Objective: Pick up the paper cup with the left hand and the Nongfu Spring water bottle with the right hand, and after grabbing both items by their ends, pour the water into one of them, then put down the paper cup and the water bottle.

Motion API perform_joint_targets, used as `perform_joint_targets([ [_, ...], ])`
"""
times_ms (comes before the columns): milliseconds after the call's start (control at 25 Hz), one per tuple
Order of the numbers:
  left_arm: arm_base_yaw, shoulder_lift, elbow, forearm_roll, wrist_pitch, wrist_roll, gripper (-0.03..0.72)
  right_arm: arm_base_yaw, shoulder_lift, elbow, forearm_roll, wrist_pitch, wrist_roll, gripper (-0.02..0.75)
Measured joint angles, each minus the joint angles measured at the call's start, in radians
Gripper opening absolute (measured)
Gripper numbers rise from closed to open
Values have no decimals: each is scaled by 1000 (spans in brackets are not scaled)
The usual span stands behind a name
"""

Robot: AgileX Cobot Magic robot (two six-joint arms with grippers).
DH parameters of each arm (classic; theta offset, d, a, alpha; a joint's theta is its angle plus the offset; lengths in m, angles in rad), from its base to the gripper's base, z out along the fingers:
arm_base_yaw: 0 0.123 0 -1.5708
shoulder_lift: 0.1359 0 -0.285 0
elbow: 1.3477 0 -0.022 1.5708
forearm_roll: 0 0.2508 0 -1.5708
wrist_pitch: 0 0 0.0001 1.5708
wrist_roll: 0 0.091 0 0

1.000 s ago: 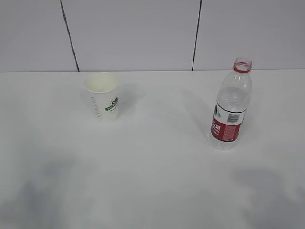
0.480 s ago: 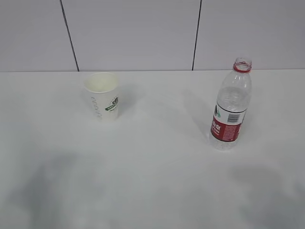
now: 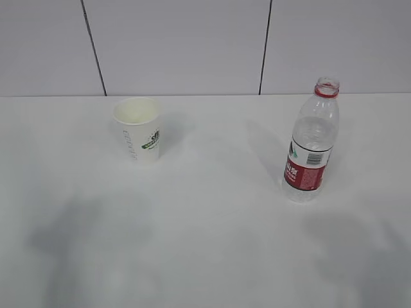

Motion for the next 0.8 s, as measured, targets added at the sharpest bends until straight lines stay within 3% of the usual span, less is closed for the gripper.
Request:
perform_joint_targets([
  [800, 0, 242, 0, 70, -401, 0, 569, 0, 126, 0, -2, -320, -2, 557],
])
